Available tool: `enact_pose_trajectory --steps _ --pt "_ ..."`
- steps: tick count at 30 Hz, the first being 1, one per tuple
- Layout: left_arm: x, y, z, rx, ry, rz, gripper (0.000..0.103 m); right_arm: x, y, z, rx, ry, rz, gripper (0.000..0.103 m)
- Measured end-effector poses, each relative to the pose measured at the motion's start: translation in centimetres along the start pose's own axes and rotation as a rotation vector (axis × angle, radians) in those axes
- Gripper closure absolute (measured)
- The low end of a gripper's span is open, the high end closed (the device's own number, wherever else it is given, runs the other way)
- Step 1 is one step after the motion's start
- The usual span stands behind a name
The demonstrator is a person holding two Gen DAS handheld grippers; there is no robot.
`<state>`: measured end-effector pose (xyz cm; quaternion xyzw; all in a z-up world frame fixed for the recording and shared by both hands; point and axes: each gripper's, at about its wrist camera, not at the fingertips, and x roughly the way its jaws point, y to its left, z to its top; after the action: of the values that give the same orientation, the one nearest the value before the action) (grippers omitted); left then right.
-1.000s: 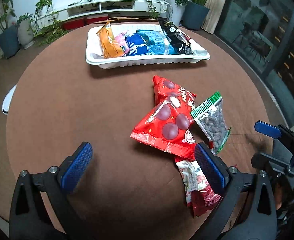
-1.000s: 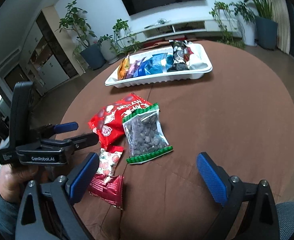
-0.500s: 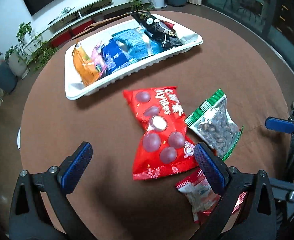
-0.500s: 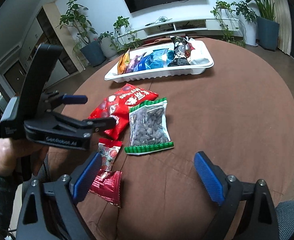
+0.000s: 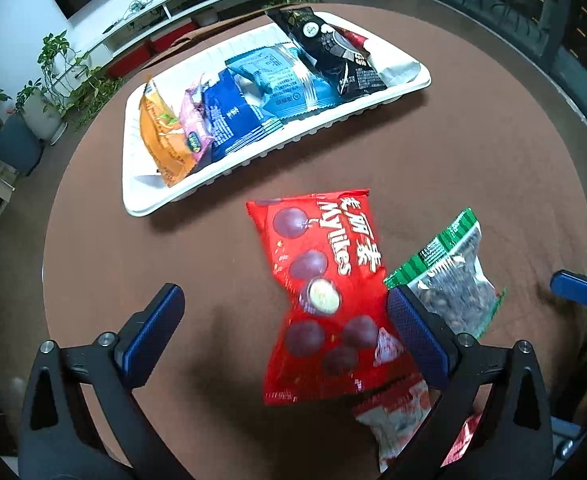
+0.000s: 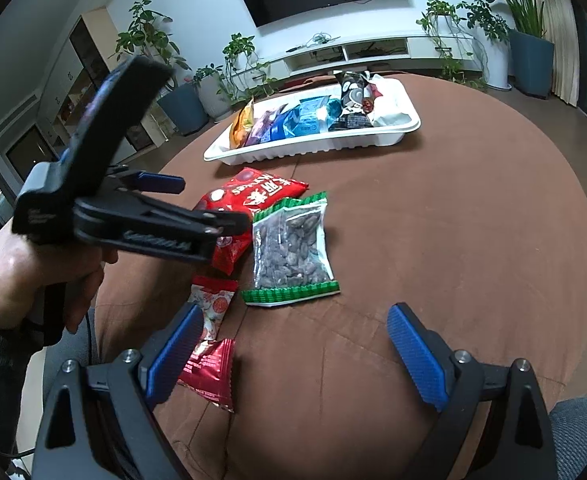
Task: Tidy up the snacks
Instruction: 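Grasp the red Mylikes bag with the left gripper, then grasp the clear green-edged seed bag with the right gripper while the left holds the Mylikes bag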
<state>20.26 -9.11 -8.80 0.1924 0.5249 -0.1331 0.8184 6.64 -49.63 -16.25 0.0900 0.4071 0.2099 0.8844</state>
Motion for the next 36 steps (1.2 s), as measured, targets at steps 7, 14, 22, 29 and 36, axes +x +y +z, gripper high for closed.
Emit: enact_pose_trajectory --steps 7,14,22,29,36 --pt "2.1 0.1 1.2 0.012 0.032 -0.015 0.013 0.1 0.0 -0.1 -0.005 0.007 0.0 0.007" --pt "2.8 0.7 1.4 -0.002 0.014 -0.119 0.051 0.4 0.1 0.1 -0.003 0.017 0.0 0.008" --pt "2.8 2.0 0.3 -0.021 -0.02 -0.152 0.062 0.6 0.2 1.5 -0.004 0.027 -0.028 0.008" --pt "1.2 4.4 -3.4 -0.111 -0.052 -0.164 0.063 3.3 0.3 3.2 0.016 0.092 -0.053 0.013" --pt "0.2 6.5 -7.3 -0.206 -0.08 -0.192 0.063 6.6 1.4 4.4 -0.052 0.161 -0.128 0.021"
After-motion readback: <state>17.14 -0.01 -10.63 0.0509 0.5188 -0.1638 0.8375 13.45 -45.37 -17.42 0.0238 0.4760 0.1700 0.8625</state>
